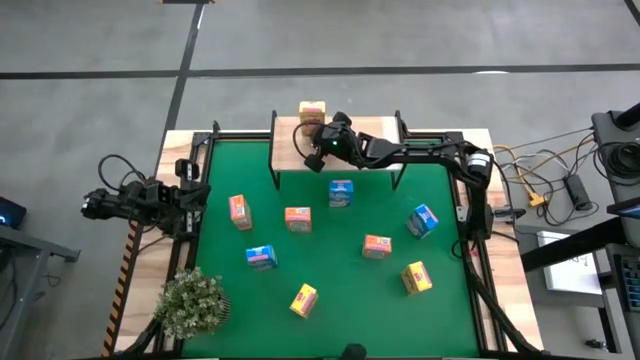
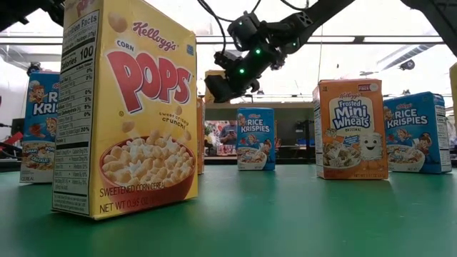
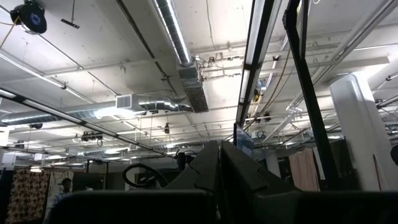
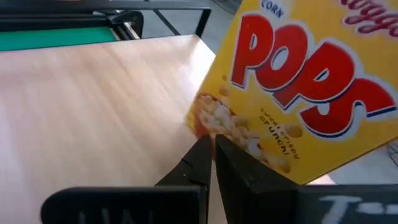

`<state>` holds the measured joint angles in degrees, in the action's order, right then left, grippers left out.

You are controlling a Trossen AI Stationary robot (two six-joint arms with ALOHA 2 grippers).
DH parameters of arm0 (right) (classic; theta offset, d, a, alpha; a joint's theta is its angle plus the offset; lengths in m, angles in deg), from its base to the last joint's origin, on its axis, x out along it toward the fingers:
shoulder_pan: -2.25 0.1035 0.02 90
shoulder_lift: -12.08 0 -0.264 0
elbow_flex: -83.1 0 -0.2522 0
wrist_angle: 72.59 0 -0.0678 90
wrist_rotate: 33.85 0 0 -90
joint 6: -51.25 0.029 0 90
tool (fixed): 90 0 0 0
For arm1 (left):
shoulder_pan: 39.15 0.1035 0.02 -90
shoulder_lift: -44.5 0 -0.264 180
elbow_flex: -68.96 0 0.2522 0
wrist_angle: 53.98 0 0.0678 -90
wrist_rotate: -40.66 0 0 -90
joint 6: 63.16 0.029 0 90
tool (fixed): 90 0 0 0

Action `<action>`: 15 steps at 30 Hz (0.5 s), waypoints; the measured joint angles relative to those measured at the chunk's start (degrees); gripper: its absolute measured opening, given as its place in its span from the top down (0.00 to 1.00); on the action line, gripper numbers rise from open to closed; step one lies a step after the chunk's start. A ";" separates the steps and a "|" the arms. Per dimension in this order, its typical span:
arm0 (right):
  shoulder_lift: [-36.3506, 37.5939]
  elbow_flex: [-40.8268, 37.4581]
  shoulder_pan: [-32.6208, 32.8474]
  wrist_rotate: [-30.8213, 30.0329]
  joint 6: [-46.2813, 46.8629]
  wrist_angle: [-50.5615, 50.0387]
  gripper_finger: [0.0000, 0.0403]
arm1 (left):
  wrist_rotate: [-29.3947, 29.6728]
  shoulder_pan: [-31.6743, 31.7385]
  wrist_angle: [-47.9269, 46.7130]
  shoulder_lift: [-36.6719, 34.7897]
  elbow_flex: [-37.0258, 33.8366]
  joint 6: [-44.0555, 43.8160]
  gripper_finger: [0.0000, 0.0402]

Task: Stack cereal on shelf
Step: Put the top right yellow cereal box on the shelf

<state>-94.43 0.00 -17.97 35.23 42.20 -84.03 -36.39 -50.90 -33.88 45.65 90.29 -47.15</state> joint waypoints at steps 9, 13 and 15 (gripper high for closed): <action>7.33 0.02 0.61 0.08 4.78 -15.19 0.97 | 0.00 -0.04 -0.44 0.00 0.00 0.00 1.00; 9.37 0.03 -2.01 0.05 6.16 -16.91 0.97 | 0.00 -0.04 -0.37 0.00 0.00 0.00 1.00; 9.57 0.04 -3.64 0.06 6.25 -16.32 0.97 | 0.00 -0.04 -0.21 0.00 0.00 0.00 1.00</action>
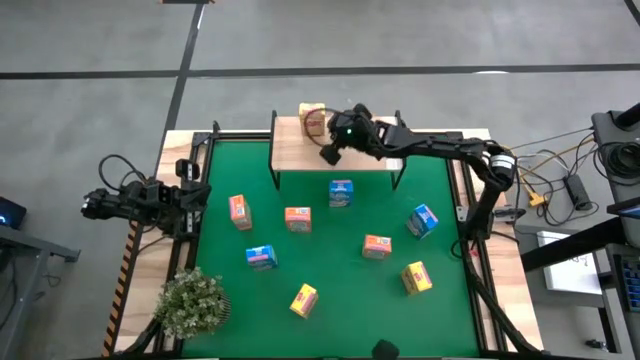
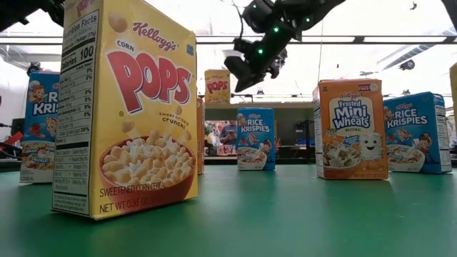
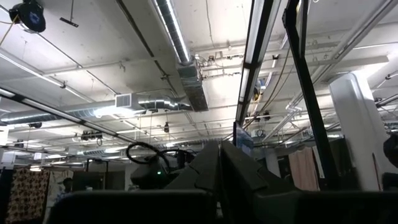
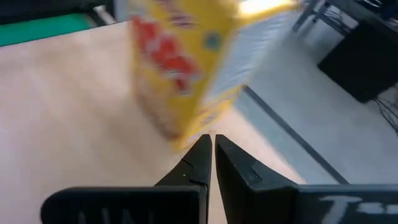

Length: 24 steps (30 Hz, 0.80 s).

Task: Stack cereal on shelf
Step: Put the top right yellow cereal box on the shelf

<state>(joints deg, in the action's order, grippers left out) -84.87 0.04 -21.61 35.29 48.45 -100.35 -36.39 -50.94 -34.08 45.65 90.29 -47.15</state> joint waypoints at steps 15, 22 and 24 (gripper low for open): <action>-5.55 0.00 -3.80 7.95 1.81 14.75 0.97 | 0.00 0.04 0.89 -0.02 0.00 0.00 1.00; -8.10 -0.02 -3.78 9.42 1.31 20.81 0.97 | 0.00 0.04 0.89 -0.02 0.00 0.00 1.00; -8.62 -0.02 -3.76 10.33 1.62 21.46 0.97 | 0.00 0.04 0.91 -0.02 0.00 0.01 1.00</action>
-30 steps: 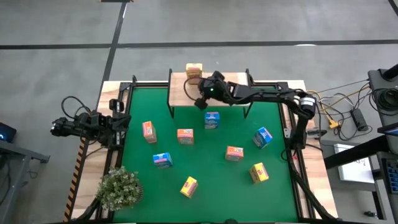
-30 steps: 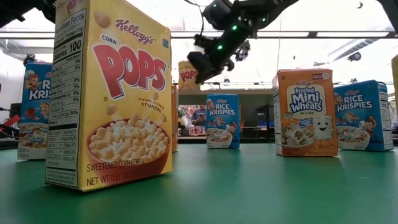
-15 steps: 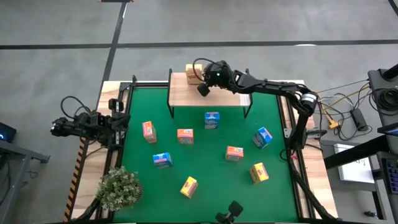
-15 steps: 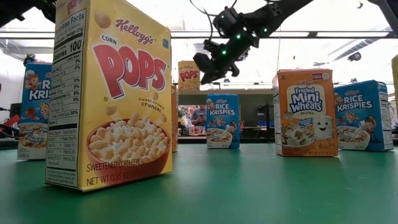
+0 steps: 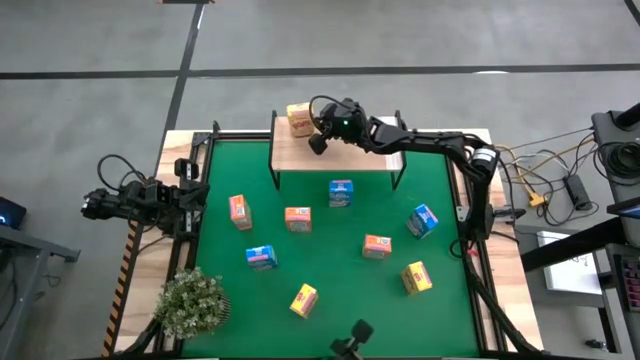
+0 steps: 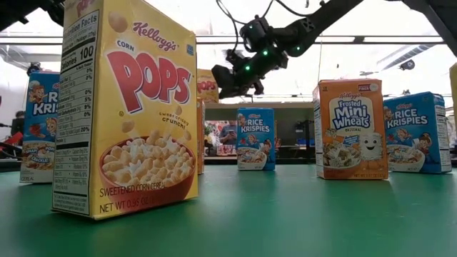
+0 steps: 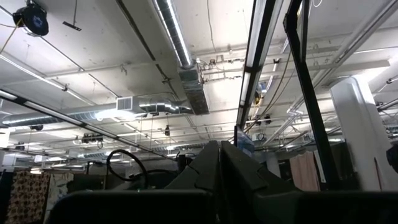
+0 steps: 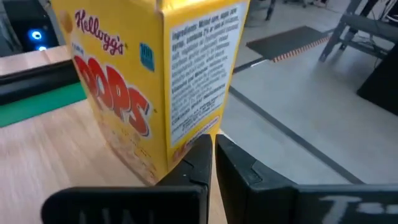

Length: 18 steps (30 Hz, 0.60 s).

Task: Stack cereal on shelf
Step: Put the top right yellow cereal box on the shelf

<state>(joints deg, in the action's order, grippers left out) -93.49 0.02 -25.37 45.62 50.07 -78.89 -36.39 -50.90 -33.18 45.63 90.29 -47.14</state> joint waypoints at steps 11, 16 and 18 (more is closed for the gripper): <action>0.11 0.00 2.03 0.50 1.10 -2.28 0.97 | 0.00 0.00 0.00 0.00 0.00 -0.01 1.00; 1.48 0.88 2.94 0.03 1.19 -8.67 0.97 | 0.00 0.00 -0.06 0.01 0.00 -0.01 1.00; 2.27 1.36 3.31 -0.15 1.19 -11.51 0.97 | 0.00 0.00 -0.13 0.00 0.00 -0.01 1.00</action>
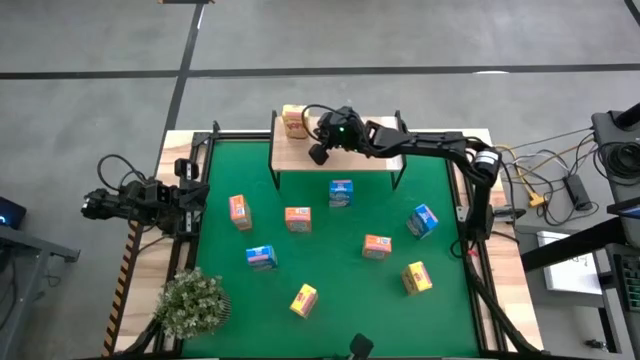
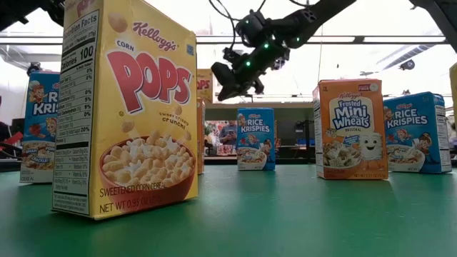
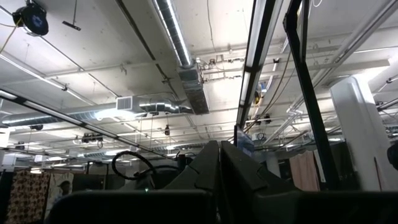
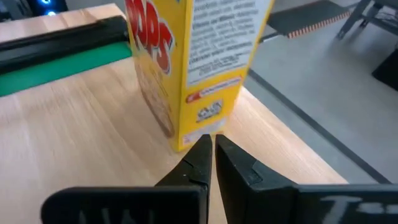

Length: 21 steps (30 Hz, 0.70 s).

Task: Stack cereal on shelf
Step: Put the top right yellow cereal box on the shelf

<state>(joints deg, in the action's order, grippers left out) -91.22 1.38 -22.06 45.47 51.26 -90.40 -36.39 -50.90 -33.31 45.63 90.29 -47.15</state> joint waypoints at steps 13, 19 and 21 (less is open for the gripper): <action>-0.81 0.21 5.13 1.61 -3.67 1.62 0.97 | 0.00 -0.01 -0.15 0.01 0.00 0.25 1.00; -5.34 0.17 4.56 3.38 -6.18 11.07 0.97 | 0.00 -0.04 0.08 0.01 0.00 1.46 1.00; -6.63 0.18 4.56 3.40 -7.50 13.81 0.97 | 0.00 -0.04 0.09 0.00 0.00 1.49 1.00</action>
<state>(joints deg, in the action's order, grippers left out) -97.84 1.56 -17.50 48.86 43.76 -76.59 -36.39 -50.94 -33.22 45.63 90.29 -45.66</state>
